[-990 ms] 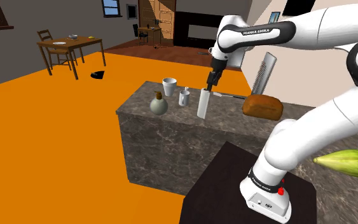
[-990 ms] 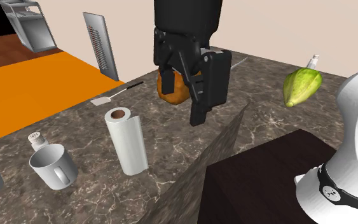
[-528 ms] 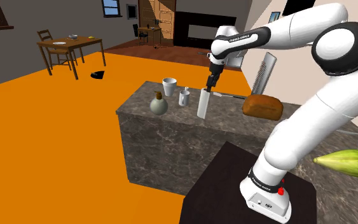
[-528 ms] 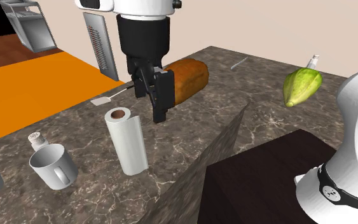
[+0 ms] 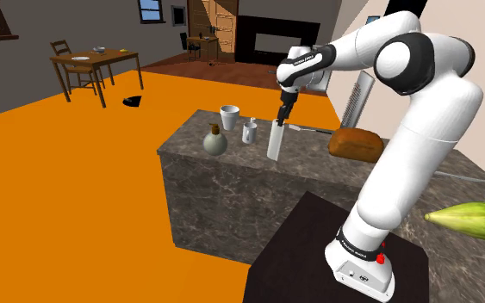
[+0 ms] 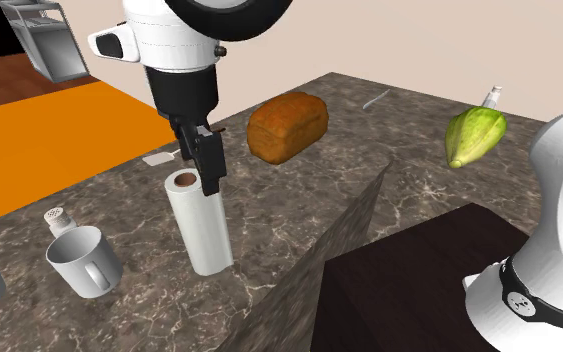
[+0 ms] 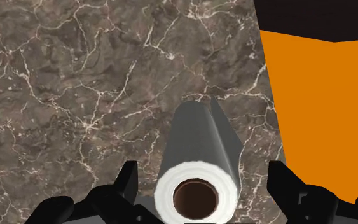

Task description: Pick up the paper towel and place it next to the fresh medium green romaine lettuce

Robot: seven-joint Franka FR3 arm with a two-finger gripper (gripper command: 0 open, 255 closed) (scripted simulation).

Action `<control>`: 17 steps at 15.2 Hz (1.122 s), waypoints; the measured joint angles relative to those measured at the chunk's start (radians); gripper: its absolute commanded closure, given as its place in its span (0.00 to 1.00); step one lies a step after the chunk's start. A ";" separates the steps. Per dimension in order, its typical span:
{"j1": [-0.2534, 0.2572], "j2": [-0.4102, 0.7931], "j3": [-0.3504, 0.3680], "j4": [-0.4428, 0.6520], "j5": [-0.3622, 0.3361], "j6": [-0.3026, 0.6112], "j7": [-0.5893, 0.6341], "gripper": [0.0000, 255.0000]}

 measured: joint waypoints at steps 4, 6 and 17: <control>-0.003 0.029 -0.003 -0.020 0.015 0.047 -0.014 0.00; -0.003 0.045 -0.003 -0.030 0.023 0.070 -0.019 0.00; -0.003 0.051 -0.003 -0.033 0.028 0.080 -0.022 1.00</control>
